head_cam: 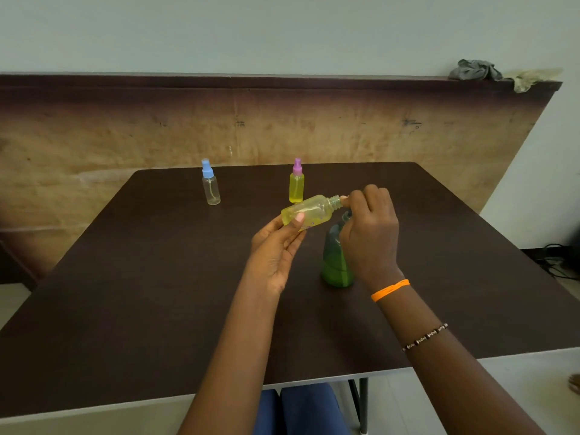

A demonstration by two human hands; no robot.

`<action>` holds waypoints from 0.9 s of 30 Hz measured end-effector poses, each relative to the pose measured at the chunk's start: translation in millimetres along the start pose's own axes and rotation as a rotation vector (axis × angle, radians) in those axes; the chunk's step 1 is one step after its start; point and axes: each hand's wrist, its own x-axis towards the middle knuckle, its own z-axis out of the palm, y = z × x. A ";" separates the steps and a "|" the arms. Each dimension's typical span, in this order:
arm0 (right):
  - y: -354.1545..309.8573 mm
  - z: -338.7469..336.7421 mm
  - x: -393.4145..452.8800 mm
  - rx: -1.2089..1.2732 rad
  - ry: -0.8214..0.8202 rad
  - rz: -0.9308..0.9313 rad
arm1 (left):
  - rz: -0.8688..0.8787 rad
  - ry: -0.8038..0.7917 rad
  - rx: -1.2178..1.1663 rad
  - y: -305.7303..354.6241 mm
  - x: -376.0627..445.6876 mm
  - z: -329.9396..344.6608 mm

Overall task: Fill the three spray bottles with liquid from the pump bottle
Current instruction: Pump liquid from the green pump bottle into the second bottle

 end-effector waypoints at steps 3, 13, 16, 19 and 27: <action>-3.6 -6.4 4.9 -0.001 -0.040 -0.009 | -0.005 0.006 -0.011 0.6 -2.5 1.6; -10.7 -8.9 1.8 0.013 -0.070 0.042 | -0.002 0.007 -0.009 2.5 -2.7 3.1; -8.3 -7.9 2.1 0.019 -0.071 0.043 | -0.006 0.017 -0.009 2.1 -3.7 3.5; -10.6 -13.3 9.8 0.030 -0.110 0.041 | -0.007 0.016 -0.016 3.1 -4.7 4.7; -12.5 -6.8 1.6 0.068 -0.012 0.075 | 0.003 0.005 -0.003 3.6 -3.5 2.9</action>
